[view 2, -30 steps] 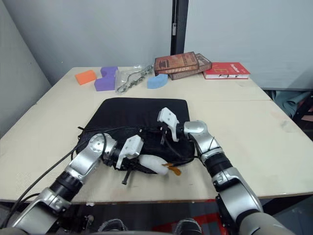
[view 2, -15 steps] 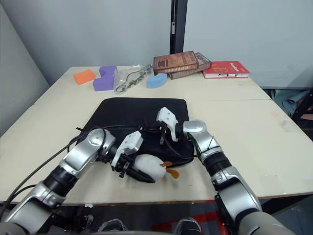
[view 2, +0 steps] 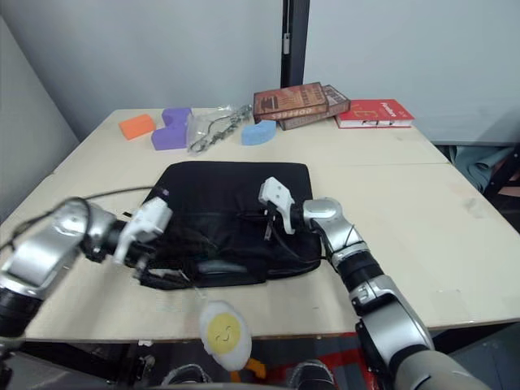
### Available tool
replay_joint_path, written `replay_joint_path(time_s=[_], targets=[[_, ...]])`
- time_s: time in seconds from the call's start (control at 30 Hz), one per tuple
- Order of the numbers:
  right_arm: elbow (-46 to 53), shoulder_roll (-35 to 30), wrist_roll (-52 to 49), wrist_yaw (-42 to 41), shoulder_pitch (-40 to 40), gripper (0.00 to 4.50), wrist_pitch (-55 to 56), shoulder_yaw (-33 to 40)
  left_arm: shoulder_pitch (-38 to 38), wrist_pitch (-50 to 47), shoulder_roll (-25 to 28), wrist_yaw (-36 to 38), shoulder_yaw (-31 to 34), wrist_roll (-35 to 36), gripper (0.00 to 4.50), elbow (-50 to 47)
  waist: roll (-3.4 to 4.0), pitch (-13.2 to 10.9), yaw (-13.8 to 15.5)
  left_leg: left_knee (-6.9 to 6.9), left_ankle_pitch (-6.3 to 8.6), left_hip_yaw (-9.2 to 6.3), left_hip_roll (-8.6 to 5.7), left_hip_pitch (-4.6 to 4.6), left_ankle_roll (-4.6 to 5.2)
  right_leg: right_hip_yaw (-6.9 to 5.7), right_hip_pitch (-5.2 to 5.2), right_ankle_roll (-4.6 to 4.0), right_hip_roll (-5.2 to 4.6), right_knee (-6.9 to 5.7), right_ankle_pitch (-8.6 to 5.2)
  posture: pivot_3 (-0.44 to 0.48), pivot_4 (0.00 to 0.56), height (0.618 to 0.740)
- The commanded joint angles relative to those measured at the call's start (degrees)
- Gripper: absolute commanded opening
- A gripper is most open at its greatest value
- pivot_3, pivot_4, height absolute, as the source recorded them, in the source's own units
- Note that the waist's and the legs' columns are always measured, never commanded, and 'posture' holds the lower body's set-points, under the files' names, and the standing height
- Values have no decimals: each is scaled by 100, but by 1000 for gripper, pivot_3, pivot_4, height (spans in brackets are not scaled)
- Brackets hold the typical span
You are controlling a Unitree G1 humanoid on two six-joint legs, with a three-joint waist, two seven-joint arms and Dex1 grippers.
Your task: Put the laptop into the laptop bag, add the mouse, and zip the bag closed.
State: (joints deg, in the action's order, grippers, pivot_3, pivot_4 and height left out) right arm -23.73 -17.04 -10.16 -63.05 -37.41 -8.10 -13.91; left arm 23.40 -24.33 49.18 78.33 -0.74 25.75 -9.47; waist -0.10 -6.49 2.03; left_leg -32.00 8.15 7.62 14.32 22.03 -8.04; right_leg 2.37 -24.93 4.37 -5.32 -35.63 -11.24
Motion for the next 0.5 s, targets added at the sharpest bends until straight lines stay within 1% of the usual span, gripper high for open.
replay_joint_path(time_s=[0.03, 0.1, 0.17, 0.2, 0.27, 0.3, 0.37, 0.43, 0.5], targets=[[735, 48, -380, 72, 78, 0, -800, 149, 283, 470, -339, -521, 106, -282, 4467, 612, 3, -7, 25, 0, 0, 0, 0, 0, -1, 0, 0, 0, 0, 1, 0, 0, 150, 734], [1461, -21, -687, 154, 92, 0, -1269, 316, 525, 778, -836, -1011, 86, -450, 4467, 1092, 8, -18, 34, -1, -3, 2, 0, 6, -5, 1, -2, 0, 0, 11, 0, 0, 150, 734], [2098, -135, -961, 191, 134, 0, -1709, 446, 718, 1078, -1250, -1312, 21, -635, 4467, 1489, 4, -26, 48, -1, -7, -2, -1, 50, -14, -7, -28, 1, 1, 34, 4, 0, 150, 734], [2379, -214, -1099, 178, 167, 0, -1945, 490, 788, 1184, -1400, -1388, -21, -701, 4226, 1638, 3, -26, 52, -1, -9, -5, 0, 62, -14, -11, -33, 3, 2, 39, 6, 0, 150, 734], [2944, -483, -1280, 91, 263, 0, -2248, 509, 995, 1405, -1774, -1590, -139, -853, 3648, 2030, -2, -29, 121, -1, -35, -17, 0, 86, 10, -26, -39, 14, 3, 59, 15, 0, 150, 734], [3162, -606, -1345, 85, 294, 0, -2357, 509, 1057, 1457, -1896, -1595, -211, -911, 3254, 2184, -5, -29, 151, 0, -35, -22, -1, 90, 7, -34, -36, 31, 2, 63, 24, 0, 150, 734], [3477, -798, -1469, 73, 330, 0, -2525, 521, 1125, 1640, -2029, -1551, -347, -1059, 2576, 2495, -7, -30, 183, 0, -29, -23, 0, 90, 2, -39, -32, 39, 2, 68, 28, 0, 150, 734], [3873, -1112, -1557, -111, 411, 556, -2539, 501, 1146, 1782, -2124, -1437, -545, -1226, 1833, 2897, -8, -32, 229, 1, -27, -22, 0, 91, 1, -38, -32, 36, 2, 71, 25, 0, 150, 734], [4141, -1347, -1628, -226, 508, 1241, -2548, 471, 1159, 1895, -2165, -1351, -654, -1315, 1075, 3139, -11, -33, 250, -4, -22, -22, 1, 89, 8, -37, -29, 15, 1, 69, 12, 0, 150, 734]])
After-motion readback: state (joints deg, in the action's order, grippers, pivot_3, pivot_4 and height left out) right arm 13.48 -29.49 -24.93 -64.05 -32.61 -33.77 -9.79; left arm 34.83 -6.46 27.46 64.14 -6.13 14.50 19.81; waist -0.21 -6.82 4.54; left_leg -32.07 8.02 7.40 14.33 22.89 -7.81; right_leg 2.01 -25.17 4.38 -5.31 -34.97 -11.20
